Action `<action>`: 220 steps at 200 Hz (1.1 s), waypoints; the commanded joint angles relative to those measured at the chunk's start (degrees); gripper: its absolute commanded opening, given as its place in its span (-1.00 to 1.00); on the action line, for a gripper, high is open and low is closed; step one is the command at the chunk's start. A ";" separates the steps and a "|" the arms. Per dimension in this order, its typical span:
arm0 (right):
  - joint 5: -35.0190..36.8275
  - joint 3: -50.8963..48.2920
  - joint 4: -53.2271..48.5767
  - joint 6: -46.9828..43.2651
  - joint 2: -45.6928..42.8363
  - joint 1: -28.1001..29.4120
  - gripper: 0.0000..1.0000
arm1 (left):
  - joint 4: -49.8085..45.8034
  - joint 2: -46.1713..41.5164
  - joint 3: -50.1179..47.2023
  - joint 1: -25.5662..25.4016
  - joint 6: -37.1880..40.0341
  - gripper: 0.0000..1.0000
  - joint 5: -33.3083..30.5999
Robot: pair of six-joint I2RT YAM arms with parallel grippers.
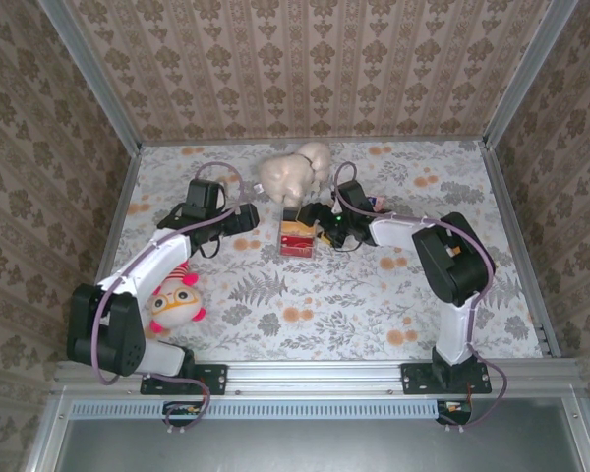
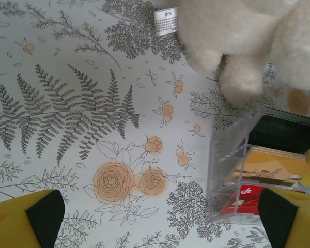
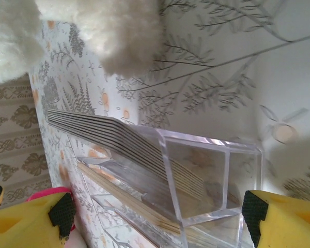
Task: Take the credit cards out of the card holder
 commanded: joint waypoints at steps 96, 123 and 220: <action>15.60 -6.29 -25.37 -14.25 -24.53 -16.68 0.81 | -1.17 1.47 2.80 -0.39 -0.18 1.00 -2.55; 28.47 -9.58 -34.26 -18.84 -31.99 -22.37 0.89 | -0.87 2.49 3.35 -0.35 -0.12 1.00 -2.06; 29.13 -13.46 -36.17 -17.63 -29.98 -46.17 0.93 | -0.27 3.87 6.31 -0.57 0.18 1.00 0.56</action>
